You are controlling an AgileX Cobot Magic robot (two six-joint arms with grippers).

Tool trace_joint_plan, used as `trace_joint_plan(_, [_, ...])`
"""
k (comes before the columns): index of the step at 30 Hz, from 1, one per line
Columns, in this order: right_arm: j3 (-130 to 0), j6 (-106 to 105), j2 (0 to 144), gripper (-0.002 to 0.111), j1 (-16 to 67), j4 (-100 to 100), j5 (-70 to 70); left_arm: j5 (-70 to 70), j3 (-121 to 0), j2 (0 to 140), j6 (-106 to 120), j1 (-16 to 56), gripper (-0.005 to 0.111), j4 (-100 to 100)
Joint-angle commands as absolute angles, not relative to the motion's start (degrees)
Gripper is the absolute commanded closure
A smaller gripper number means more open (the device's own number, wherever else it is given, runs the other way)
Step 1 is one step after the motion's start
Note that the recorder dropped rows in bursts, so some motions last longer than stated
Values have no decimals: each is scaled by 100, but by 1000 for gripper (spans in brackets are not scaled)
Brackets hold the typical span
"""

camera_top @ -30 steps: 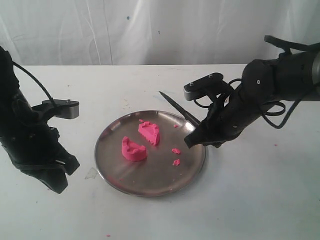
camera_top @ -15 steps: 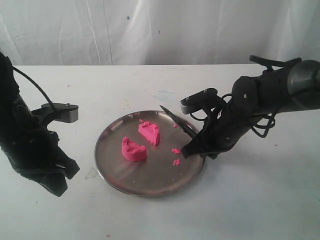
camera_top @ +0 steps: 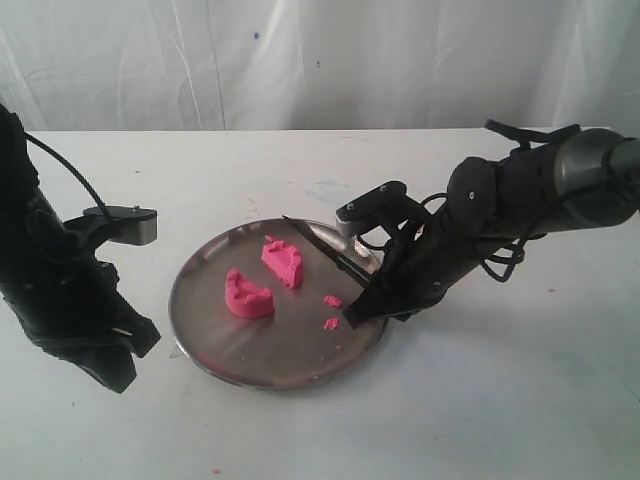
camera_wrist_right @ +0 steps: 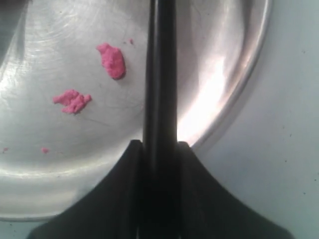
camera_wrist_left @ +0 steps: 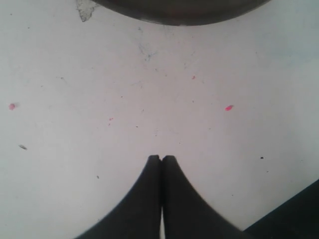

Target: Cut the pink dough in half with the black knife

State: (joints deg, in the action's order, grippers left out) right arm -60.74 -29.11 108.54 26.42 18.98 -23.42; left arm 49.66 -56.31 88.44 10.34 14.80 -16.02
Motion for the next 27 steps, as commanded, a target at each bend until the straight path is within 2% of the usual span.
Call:
trace_joint_plan(1, [-6087, -2973, 10936, 86, 2680, 2058, -2312, 5060, -5593, 8794, 1046, 1504, 107, -1687])
trace_joint_plan(7, [-6280, -2973, 10913, 85, 2680, 2110, -2621, 5071, -5593, 8794, 1046, 1504, 107, -1715])
trace_joint_plan(9, [-6280, -2973, 10913, 76, 2680, 2110, -2646, 5071, -5593, 8794, 1046, 1504, 107, -1715])
trace_joint_plan(11, [-6280, -2973, 10913, 74, 2680, 2110, -2646, 5071, -5593, 8794, 1046, 1504, 107, -1715])
trace_joint_plan(22, [-6536, -2973, 10660, 74, 2664, 2041, -2569, 5060, -5593, 8794, 1120, 1504, 107, -1714])
trace_joint_plan(27, [-6533, -2867, 10622, 74, 2394, 1902, -2325, 4899, -5593, 8794, 1336, 1504, 107, -1641])
